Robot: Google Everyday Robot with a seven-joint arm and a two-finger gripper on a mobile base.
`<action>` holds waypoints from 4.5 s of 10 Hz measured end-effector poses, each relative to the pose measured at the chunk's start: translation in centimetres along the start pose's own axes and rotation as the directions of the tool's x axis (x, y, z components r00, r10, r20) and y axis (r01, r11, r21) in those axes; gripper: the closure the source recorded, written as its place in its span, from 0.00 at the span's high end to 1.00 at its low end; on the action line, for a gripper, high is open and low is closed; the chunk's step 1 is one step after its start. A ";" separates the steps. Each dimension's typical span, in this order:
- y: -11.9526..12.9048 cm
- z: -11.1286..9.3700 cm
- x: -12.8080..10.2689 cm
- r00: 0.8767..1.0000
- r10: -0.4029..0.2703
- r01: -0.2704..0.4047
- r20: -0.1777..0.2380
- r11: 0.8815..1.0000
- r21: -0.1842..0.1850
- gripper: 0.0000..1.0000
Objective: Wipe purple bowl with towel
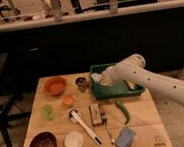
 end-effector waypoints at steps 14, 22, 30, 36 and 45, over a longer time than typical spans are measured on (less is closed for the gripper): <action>3.9 0.6 -9.8 0.967 -0.187 0.197 0.170 0.980 -0.039 0.00; 11.8 0.3 -22.3 0.825 -0.393 0.467 0.406 0.878 -0.099 0.00; 16.6 2.0 -26.8 0.740 -0.460 0.592 0.490 0.792 -0.150 0.00; 16.8 2.1 -29.5 0.667 -0.515 0.664 0.539 0.739 -0.117 0.00; 21.3 3.3 -37.5 0.427 -0.670 0.895 0.607 0.408 -0.179 0.00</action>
